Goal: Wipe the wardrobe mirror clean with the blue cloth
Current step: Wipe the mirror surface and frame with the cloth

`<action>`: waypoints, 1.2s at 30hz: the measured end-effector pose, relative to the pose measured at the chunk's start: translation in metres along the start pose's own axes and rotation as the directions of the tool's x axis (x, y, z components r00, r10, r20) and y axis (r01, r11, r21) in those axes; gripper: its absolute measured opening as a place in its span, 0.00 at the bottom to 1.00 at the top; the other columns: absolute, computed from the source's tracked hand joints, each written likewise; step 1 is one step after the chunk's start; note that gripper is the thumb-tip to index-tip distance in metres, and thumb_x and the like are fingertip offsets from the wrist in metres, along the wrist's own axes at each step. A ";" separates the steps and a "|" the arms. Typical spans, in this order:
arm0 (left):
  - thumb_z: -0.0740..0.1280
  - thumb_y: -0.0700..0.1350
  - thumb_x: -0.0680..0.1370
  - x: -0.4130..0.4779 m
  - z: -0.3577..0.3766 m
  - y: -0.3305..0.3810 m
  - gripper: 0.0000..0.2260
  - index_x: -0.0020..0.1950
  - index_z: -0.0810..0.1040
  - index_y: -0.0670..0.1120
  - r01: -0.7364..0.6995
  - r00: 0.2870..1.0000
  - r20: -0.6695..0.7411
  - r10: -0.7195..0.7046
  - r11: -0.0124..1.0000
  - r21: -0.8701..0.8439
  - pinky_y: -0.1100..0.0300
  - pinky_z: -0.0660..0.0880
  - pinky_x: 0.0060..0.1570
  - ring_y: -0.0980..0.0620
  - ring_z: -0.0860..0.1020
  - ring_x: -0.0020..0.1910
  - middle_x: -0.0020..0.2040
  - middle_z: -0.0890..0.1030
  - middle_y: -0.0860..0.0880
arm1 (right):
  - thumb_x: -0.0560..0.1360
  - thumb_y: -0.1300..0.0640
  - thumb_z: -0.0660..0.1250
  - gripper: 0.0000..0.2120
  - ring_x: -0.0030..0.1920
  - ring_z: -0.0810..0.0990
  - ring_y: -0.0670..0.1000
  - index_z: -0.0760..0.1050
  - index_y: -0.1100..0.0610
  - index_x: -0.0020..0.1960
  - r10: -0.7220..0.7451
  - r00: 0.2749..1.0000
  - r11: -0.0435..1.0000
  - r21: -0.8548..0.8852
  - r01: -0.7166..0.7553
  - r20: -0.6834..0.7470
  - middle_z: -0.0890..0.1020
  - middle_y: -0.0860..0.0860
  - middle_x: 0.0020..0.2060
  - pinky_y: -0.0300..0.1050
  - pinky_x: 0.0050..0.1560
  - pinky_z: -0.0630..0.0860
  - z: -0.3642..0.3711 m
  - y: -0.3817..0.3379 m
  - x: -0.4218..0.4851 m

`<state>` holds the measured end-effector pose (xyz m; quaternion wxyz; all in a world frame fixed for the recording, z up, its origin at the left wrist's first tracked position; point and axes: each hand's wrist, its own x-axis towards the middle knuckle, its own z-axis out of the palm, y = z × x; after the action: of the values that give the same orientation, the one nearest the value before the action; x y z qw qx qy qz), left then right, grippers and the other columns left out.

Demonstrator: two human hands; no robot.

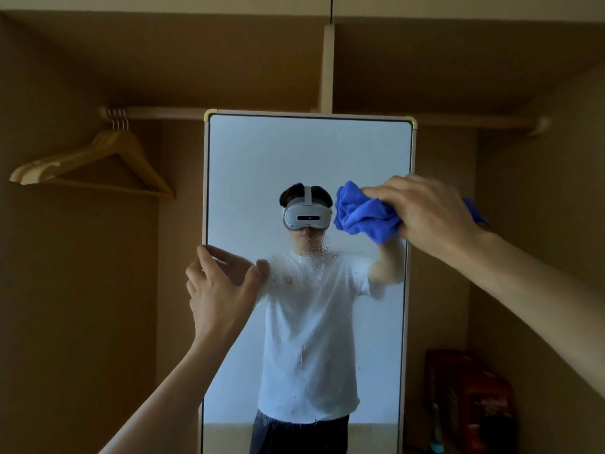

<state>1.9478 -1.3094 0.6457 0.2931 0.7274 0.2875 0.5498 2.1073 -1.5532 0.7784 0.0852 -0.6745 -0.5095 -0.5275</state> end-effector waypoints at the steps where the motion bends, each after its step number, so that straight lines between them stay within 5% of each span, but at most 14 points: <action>1: 0.67 0.62 0.77 -0.001 0.000 0.000 0.44 0.83 0.46 0.47 -0.005 1.000 0.001 0.005 1.000 -0.002 0.37 0.64 0.73 0.40 0.58 0.77 0.78 0.57 0.43 | 0.75 0.60 0.72 0.15 0.47 0.81 0.56 0.80 0.52 0.61 0.005 1.000 1.000 0.011 -0.005 0.016 0.84 0.50 0.47 0.53 0.44 0.78 0.003 -0.003 -0.007; 5: 0.67 0.64 0.77 -0.001 0.000 0.000 0.45 0.83 0.45 0.48 -0.005 1.000 0.006 0.005 1.000 -0.002 0.37 0.63 0.73 0.40 0.57 0.78 0.79 0.56 0.44 | 0.75 0.63 0.70 0.19 0.49 0.81 0.55 0.78 0.53 0.65 -0.004 0.998 1.000 0.024 0.003 0.057 0.84 0.49 0.49 0.52 0.46 0.77 0.011 -0.008 -0.023; 12: 0.67 0.62 0.77 -0.001 -0.003 -0.002 0.44 0.83 0.45 0.48 -0.016 1.000 0.024 0.016 1.000 -0.001 0.38 0.65 0.73 0.41 0.58 0.78 0.78 0.57 0.45 | 0.77 0.53 0.70 0.13 0.49 0.78 0.51 0.77 0.46 0.61 0.031 0.999 0.999 -0.030 -0.029 0.041 0.82 0.46 0.48 0.48 0.42 0.77 -0.002 0.006 -0.007; 17: 0.67 0.59 0.78 -0.001 -0.004 -0.004 0.44 0.83 0.45 0.47 -0.021 0.999 0.027 0.021 1.000 0.004 0.39 0.65 0.73 0.42 0.58 0.78 0.79 0.56 0.45 | 0.78 0.54 0.65 0.07 0.43 0.76 0.54 0.78 0.50 0.55 0.192 0.980 0.980 -0.045 -0.194 -0.044 0.78 0.50 0.42 0.52 0.38 0.77 -0.016 0.023 0.007; 25: 0.65 0.64 0.73 -0.003 -0.008 -0.005 0.46 0.83 0.46 0.48 -0.015 0.998 0.058 0.014 1.000 0.005 0.39 0.68 0.71 0.42 0.61 0.77 0.78 0.57 0.44 | 0.74 0.58 0.65 0.09 0.34 0.76 0.51 0.76 0.48 0.53 0.267 0.964 0.962 -0.070 -0.265 0.022 0.77 0.47 0.38 0.42 0.27 0.67 0.002 0.001 -0.023; 30: 0.61 0.66 0.70 -0.001 -0.014 -0.004 0.46 0.83 0.48 0.50 -0.012 0.998 0.067 0.012 1.000 0.004 0.42 0.73 0.65 0.42 0.65 0.75 0.76 0.60 0.45 | 0.73 0.62 0.67 0.10 0.25 0.69 0.44 0.68 0.50 0.41 0.421 0.903 0.906 0.085 -0.415 -0.081 0.70 0.45 0.27 0.37 0.25 0.59 0.013 -0.002 -0.019; 36: 0.68 0.59 0.78 0.009 -0.016 -0.016 0.40 0.82 0.49 0.52 -0.041 0.997 0.063 0.041 0.999 -0.002 0.40 0.74 0.65 0.41 0.65 0.73 0.74 0.62 0.45 | 0.71 0.64 0.67 0.19 0.21 0.67 0.47 0.60 0.50 0.31 0.599 0.784 0.799 0.191 -0.571 -0.164 0.68 0.47 0.22 0.36 0.24 0.58 0.020 0.001 -0.009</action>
<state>1.9327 -1.2900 0.6431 0.2912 0.7499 0.2629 0.5327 2.1215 -1.5460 0.7628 0.3437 -0.7308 -0.2959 -0.5102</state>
